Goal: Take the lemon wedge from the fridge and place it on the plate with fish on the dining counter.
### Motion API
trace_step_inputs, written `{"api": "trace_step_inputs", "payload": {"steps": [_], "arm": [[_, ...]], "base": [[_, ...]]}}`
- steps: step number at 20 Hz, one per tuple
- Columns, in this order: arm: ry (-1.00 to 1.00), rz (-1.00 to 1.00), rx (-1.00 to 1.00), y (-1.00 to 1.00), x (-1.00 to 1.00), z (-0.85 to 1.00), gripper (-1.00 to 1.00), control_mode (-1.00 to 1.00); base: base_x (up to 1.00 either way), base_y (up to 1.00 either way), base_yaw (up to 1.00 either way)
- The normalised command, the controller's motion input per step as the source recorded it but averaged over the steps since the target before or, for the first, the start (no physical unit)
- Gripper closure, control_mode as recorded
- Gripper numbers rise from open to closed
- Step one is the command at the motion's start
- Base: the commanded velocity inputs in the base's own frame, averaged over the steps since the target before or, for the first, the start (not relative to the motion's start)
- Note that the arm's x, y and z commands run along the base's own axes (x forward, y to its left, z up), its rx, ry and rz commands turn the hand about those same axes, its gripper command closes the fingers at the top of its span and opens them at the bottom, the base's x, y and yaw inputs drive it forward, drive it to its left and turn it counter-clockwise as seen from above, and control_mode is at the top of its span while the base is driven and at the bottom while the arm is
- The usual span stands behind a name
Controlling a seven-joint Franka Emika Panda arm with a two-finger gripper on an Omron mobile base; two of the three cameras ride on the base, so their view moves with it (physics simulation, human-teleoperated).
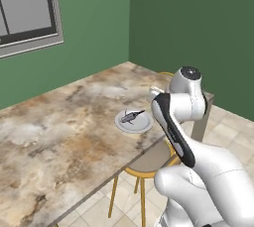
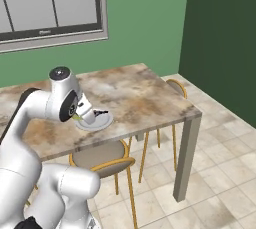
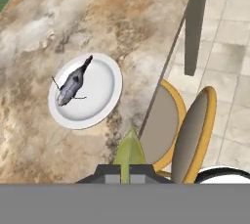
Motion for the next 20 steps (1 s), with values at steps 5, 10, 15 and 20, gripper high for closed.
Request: {"api": "trace_step_inputs", "payload": {"steps": [5,10,15,20], "arm": [[0.01,-0.05,0.27,-0.04,0.13,0.0,1.0,-1.0],[0.0,0.0,0.0,0.0,0.13,0.0,1.0,-1.0],[0.0,-0.01,0.0,0.06,0.37,-0.11,1.0,-1.0],[0.0,0.0,0.0,0.12,0.4,-0.18,1.0,-1.0]], "base": [[0.0,0.0,0.0],[0.0,0.0,0.0],[0.0,0.0,0.0],[0.0,0.0,0.0]]}}
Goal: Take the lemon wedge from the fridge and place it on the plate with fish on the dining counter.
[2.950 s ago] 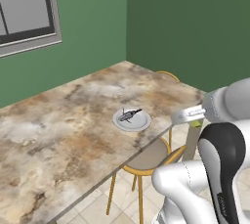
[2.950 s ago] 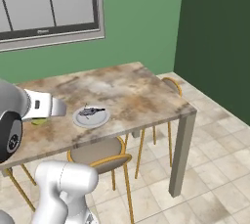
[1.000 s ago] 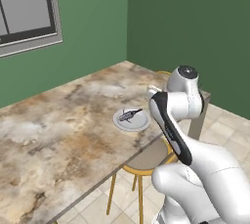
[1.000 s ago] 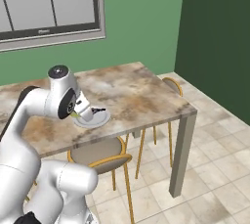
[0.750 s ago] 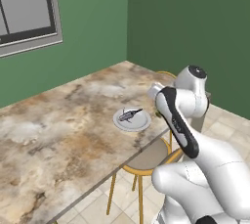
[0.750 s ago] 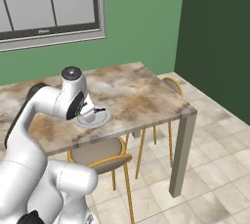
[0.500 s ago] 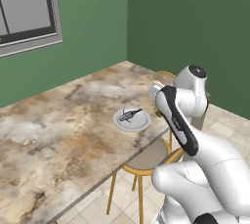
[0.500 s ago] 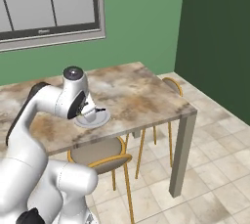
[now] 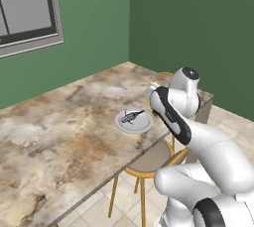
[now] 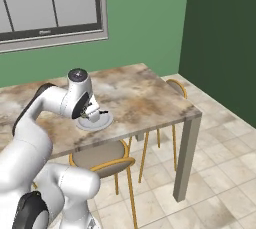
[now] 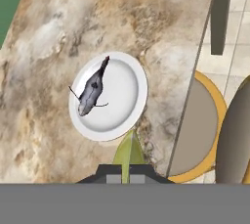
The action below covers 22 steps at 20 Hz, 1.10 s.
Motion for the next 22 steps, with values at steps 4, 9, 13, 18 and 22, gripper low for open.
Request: {"api": "trace_step_inputs", "payload": {"steps": [4,9,13,18,22], "arm": [[0.0,0.0,0.0,0.14,0.46,-0.23,1.0,-1.0],[0.01,0.0,-0.01,0.11,0.29,-0.34,1.0,-1.0],[0.09,0.0,-0.03,0.02,0.0,-0.51,1.0,-1.0],[0.04,0.0,-0.01,0.0,0.02,-0.32,1.0,-1.0],[0.0,0.0,0.0,0.0,0.19,-0.13,1.0,-1.0]], "base": [[0.0,0.0,0.0],[0.0,0.0,0.0],[0.0,0.0,0.0],[0.0,0.0,0.0],[0.0,0.0,0.0]]}}
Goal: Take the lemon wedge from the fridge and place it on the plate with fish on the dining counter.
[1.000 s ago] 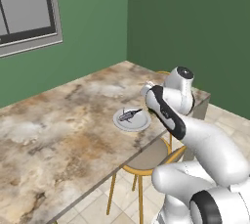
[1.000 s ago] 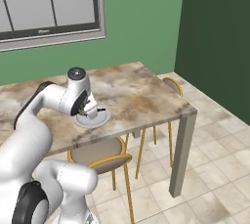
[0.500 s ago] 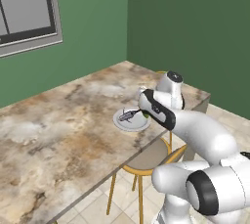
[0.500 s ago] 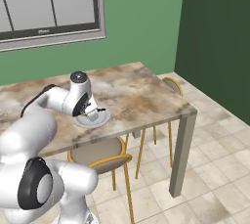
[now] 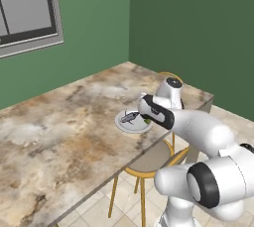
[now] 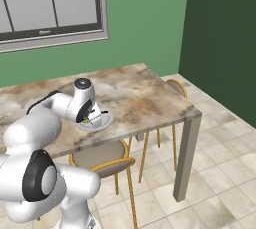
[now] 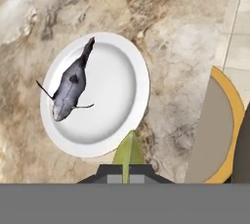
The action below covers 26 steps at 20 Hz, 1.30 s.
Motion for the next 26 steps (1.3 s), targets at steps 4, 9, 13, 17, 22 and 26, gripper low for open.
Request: {"api": "trace_step_inputs", "payload": {"steps": [4,9,13,17,22,26], "arm": [[0.02,0.0,0.0,0.02,0.31,-0.15,1.0,-1.0],[0.01,0.0,-0.01,0.03,0.31,-0.24,1.0,-1.0],[0.0,0.0,-0.02,0.02,0.28,-0.24,1.0,-1.0],[0.0,0.0,0.0,0.0,0.26,-0.13,1.0,-1.0],[0.0,0.0,0.0,0.0,0.24,-0.01,1.0,-1.0],[0.0,0.0,0.0,0.01,0.21,-0.01,1.0,-1.0]], "base": [[0.0,0.0,0.0],[0.0,0.0,0.0],[0.0,0.0,0.0],[0.0,0.0,0.0],[0.0,0.0,0.0],[0.0,0.0,0.0]]}}
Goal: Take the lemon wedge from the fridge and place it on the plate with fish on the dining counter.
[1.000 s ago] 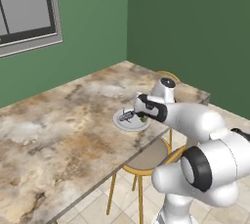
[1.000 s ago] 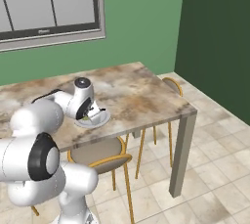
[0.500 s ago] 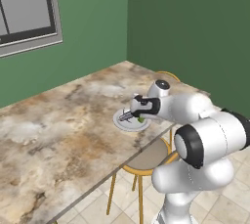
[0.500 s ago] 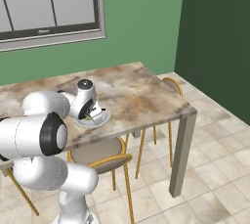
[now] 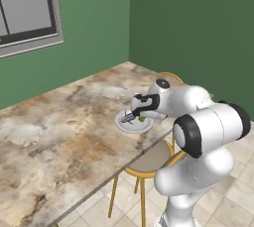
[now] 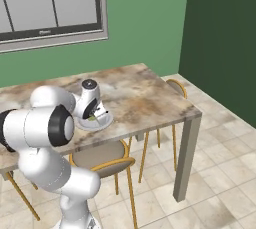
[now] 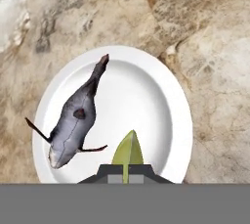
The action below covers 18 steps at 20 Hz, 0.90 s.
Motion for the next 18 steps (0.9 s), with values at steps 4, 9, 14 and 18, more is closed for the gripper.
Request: {"api": "trace_step_inputs", "payload": {"steps": [4,9,14,18], "arm": [[0.0,0.0,0.0,0.0,0.1,-0.03,-1.0,-1.0],[0.0,0.0,0.0,0.0,0.0,0.0,-1.0,-1.0],[0.0,0.0,0.0,0.0,-0.03,0.28,-1.0,-1.0],[-0.01,0.0,0.0,0.0,-0.75,0.94,-1.0,-1.0]], "base": [[0.0,0.0,0.0],[0.0,0.0,0.0],[0.0,0.0,0.0],[0.0,0.0,0.0]]}}
